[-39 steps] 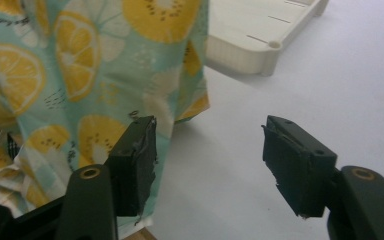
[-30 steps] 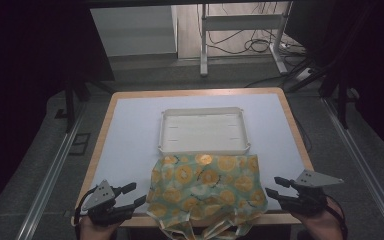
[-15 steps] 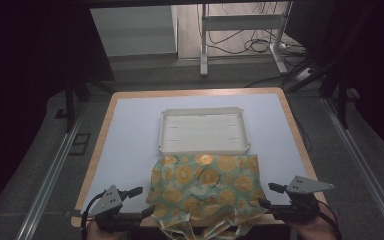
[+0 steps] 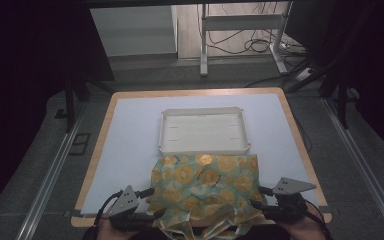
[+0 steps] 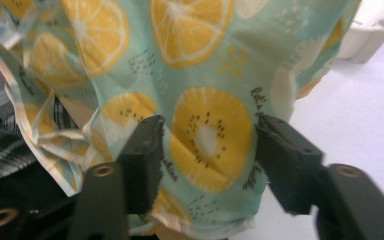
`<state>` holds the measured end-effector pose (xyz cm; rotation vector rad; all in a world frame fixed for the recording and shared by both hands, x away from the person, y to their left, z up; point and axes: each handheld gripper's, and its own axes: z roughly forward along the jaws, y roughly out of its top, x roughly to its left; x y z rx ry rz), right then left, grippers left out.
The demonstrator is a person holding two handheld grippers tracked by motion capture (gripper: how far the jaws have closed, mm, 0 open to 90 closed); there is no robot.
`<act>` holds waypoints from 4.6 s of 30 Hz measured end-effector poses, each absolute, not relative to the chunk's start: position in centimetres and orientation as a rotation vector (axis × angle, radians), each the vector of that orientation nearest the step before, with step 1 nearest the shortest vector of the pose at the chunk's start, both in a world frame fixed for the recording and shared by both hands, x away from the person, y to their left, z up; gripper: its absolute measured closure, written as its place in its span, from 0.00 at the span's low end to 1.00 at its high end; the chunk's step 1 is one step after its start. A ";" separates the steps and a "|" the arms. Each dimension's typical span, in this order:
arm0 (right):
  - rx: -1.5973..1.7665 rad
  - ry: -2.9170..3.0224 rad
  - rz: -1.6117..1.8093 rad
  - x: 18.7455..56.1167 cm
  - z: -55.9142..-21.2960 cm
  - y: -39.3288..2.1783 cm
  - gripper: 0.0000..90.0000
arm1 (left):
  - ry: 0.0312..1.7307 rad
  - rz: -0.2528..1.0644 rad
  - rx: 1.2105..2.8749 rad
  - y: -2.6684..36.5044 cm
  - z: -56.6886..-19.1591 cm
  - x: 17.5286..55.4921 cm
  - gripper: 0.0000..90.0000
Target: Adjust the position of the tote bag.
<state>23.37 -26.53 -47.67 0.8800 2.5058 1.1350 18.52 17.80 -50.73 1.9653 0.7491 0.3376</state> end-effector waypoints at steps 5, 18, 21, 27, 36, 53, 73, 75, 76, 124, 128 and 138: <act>0.858 2.531 1.118 23.4 -47.9 -26.1 0.73 | 0.739 0.334 1.974 17.5 -50.8 18.8 0.50; 0.806 2.565 1.124 23.1 -47.3 -25.8 0.98 | 0.701 0.268 1.959 17.5 -50.4 19.0 0.99; 0.819 2.555 1.126 23.0 -47.1 -26.2 0.94 | 0.707 0.267 1.952 17.5 -50.3 19.0 0.99; 0.879 2.566 1.137 22.1 -47.1 -28.1 0.82 | 0.713 0.263 1.950 17.6 -50.4 19.1 0.99; 0.922 2.612 1.065 20.8 -48.4 -29.9 0.72 | 0.722 0.269 1.948 17.8 -50.4 19.0 0.99; 0.893 2.657 1.175 21.9 -49.5 -28.2 0.66 | 0.716 0.264 1.943 17.7 -50.4 19.2 0.98; 0.729 2.592 1.409 22.6 -45.5 -24.8 0.98 | 0.757 0.291 1.888 19.0 -49.7 19.1 0.82; 0.720 2.583 1.421 22.8 -45.1 -24.8 0.98 | 0.767 0.271 1.870 19.4 -49.7 19.2 0.82; 0.715 2.577 1.422 22.9 -44.9 -24.7 0.98 | 0.771 0.257 1.865 19.5 -49.7 19.3 0.82; 0.638 2.406 1.482 25.2 -39.3 -24.7 0.98 | 0.710 0.390 1.810 18.7 -43.1 24.3 0.99; 0.644 2.391 1.495 25.7 -38.9 -24.7 0.98 | 0.723 0.384 1.796 18.8 -42.8 25.0 0.99; 0.666 2.373 1.499 27.3 -38.8 -24.5 0.98 | 0.759 0.405 1.840 18.3 -43.3 27.4 0.99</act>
